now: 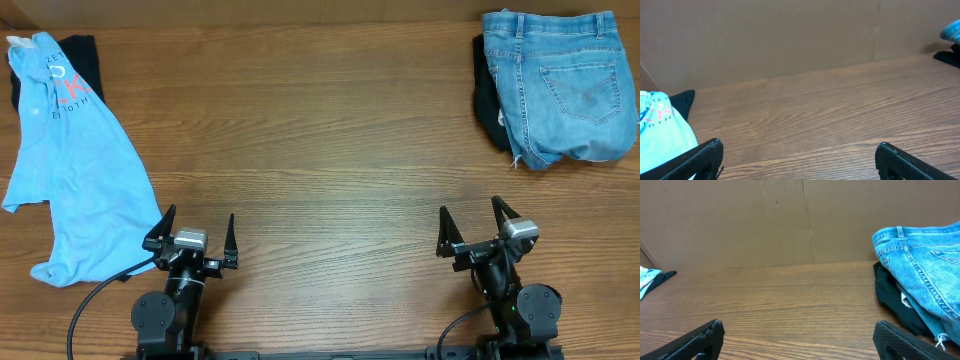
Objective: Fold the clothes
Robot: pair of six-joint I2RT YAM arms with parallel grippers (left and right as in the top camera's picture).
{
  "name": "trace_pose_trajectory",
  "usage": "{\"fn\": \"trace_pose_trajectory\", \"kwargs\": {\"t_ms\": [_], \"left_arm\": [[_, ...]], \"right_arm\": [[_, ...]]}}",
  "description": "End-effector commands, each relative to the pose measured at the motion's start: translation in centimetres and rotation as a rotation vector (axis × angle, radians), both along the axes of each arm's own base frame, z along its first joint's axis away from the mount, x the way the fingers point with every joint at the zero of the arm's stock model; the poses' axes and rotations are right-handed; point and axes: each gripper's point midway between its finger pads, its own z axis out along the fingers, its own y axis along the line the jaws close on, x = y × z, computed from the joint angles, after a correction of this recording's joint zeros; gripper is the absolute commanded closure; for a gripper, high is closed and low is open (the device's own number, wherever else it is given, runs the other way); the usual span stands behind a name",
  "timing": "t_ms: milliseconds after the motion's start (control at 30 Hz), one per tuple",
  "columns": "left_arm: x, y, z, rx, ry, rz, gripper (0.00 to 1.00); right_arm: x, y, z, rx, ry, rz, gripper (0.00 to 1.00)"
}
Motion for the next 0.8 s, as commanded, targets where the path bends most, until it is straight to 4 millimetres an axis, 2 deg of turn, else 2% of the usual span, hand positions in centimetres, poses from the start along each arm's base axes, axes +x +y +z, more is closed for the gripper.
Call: {"fn": "trace_pose_trajectory", "kwargs": {"t_ms": [0, 133, 200, 367, 533, 633, 767], "left_arm": [[-0.1, -0.7, 0.1, -0.027, -0.007, -0.04, 0.0], [-0.2, -0.9, 0.5, -0.19, 0.009, -0.044, 0.0], [-0.3, -0.9, 1.7, -0.299, 0.001, -0.041, 0.0], [-1.5, -0.8, 5.8, -0.291, -0.025, -0.036, 0.0], [-2.2, -0.6, 7.0, -0.282, 0.063, -0.009, 0.0], [-1.5, -0.6, 7.9, -0.285, 0.112, -0.004, 0.0], [0.4, -0.5, 9.1, -0.263, 0.28, 0.017, 0.0]], "right_arm": [[0.0, 0.1, 0.2, 0.001, -0.018, 0.006, 0.0], [-0.2, 0.1, 2.9, 0.008, -0.128, 0.009, 0.0], [-0.4, 0.1, 4.1, 0.067, -0.154, 0.013, 0.0], [-0.6, 0.1, 5.8, 0.109, -0.162, 0.016, 0.0], [-0.6, 0.9, 9.4, 0.13, -0.125, 0.062, 0.0], [0.6, 1.2, 11.3, 0.126, -0.044, 0.074, 0.0], [4.3, 3.2, 12.6, 0.101, 0.142, 0.169, 0.0]]}}
